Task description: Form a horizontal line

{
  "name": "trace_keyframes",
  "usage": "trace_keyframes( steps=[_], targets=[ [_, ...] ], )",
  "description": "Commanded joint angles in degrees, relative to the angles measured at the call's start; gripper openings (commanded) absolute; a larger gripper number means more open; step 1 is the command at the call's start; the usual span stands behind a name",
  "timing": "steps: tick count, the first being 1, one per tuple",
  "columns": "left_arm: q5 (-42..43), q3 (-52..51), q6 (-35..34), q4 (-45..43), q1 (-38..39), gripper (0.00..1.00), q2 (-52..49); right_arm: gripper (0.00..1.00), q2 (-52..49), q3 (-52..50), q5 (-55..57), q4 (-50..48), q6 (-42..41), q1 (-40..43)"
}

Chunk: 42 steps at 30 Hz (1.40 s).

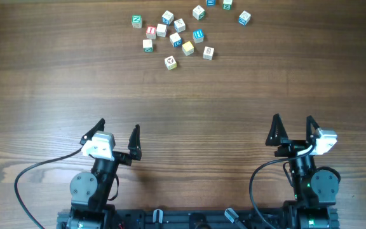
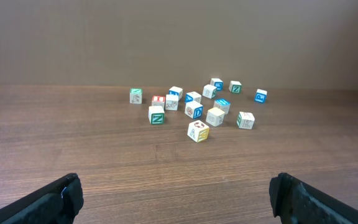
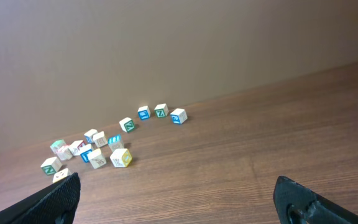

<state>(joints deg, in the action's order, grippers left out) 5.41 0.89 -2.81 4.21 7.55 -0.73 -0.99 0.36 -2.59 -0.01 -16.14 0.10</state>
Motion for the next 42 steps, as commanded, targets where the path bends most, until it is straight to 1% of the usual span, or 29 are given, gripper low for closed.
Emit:
trace_keyframes(
  steps=[1, 23, 31, 34, 37, 42],
  targets=[
    [-0.8, -0.6, 0.7, -0.2, 0.2, 1.0, 0.5, 1.0, 0.6, -0.1, -0.7, -0.1, 1.0, 0.3],
    [-0.5, -0.6, 0.7, -0.2, 0.2, 1.0, 0.5, 1.0, 0.5, -0.1, -0.7, -0.1, 1.0, 0.3],
    [4.3, -0.4, 0.6, -0.7, 0.2, 1.0, 0.5, 1.0, 0.5, -0.1, -0.7, -0.1, 1.0, 0.3],
    [5.5, -0.2, -1.3, -0.4, 0.2, 1.0, 0.5, 1.0, 0.5, -0.1, -0.7, -0.1, 1.0, 0.3],
    [5.8, 0.7, -2.4, 1.2, 0.2, 1.0, 0.5, 1.0, 0.5, -0.1, -0.7, -0.1, 1.0, 0.3],
    [6.2, 5.0, -2.4, 8.8, 0.2, 1.0, 0.5, 1.0, 0.5, -0.1, -0.7, -0.1, 1.0, 0.3]
  ],
)
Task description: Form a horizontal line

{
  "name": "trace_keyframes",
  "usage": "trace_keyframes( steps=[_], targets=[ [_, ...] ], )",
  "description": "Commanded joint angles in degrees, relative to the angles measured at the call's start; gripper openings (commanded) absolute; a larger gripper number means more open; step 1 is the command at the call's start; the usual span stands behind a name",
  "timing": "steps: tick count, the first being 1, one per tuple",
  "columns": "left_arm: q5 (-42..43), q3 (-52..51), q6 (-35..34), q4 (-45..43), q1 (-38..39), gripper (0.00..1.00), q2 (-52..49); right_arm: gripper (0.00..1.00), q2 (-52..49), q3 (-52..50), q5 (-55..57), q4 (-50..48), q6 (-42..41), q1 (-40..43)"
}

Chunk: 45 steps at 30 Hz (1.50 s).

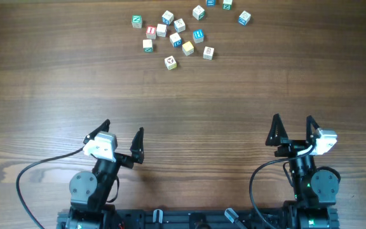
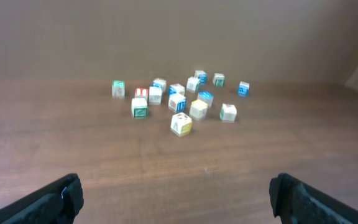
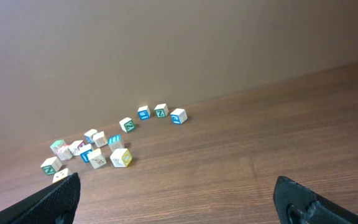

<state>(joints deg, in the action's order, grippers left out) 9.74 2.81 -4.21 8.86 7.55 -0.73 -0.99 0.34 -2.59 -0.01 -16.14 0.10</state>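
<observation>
Several small letter blocks lie scattered at the far side of the table, among them a yellow-sided block, a red one and the nearest block. The same cluster of blocks shows, blurred, in the left wrist view, and to the left in the right wrist view, where a yellow-sided block stands out. My left gripper stands open near the front edge, nothing between its fingers. My right gripper is open too, at the front right. Both are far from the blocks.
Bare wooden table stretches between the grippers and the blocks. A plain brown wall rises behind the table. Black cables loop beside the arm bases at the front edge.
My left gripper has shifted slightly to the right and turned; the blocks sit further left in its blurred view. The right gripper and the blocks have not moved.
</observation>
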Motion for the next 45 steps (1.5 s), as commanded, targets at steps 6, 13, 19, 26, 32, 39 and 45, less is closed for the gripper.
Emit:
trace_keyframes(
  steps=[6, 13, 19, 26, 32, 39, 45],
  targets=[
    [1.8, 7.9, -1.0, 10.4, 0.2, 1.0, 0.5, 1.0, 0.5, 0.0, -0.7, -0.1, 1.0, 0.3],
    [1.8, 11.5, -1.0, 14.9, 0.2, 1.0, 0.5, 1.0, 0.4, 0.0, -0.7, -0.1, 1.0, 0.3],
    [1.8, 13.4, -1.0, 16.5, 0.2, 1.0, 0.5, 0.99, 0.4, 0.0, -0.7, -0.1, 1.0, 0.3],
    [1.8, 13.4, -1.0, 17.6, 0.2, 1.0, 0.5, 1.0, 0.4, 0.0, -0.7, -0.1, 1.0, 0.3],
    [1.8, 14.2, -1.0, 17.8, 0.2, 1.0, 0.4, 1.0, 0.4, 0.0, -0.7, -0.1, 1.0, 0.3],
    [1.8, 17.9, -1.0, 19.7, 0.2, 1.0, 0.2, 1.0, 0.4, 0.0, -0.7, -0.1, 1.0, 0.3],
    [1.8, 20.4, -1.0, 20.2, 0.2, 1.0, -1.0, 1.0, 0.4, 0.0, -0.7, -0.1, 1.0, 0.3]
  ],
)
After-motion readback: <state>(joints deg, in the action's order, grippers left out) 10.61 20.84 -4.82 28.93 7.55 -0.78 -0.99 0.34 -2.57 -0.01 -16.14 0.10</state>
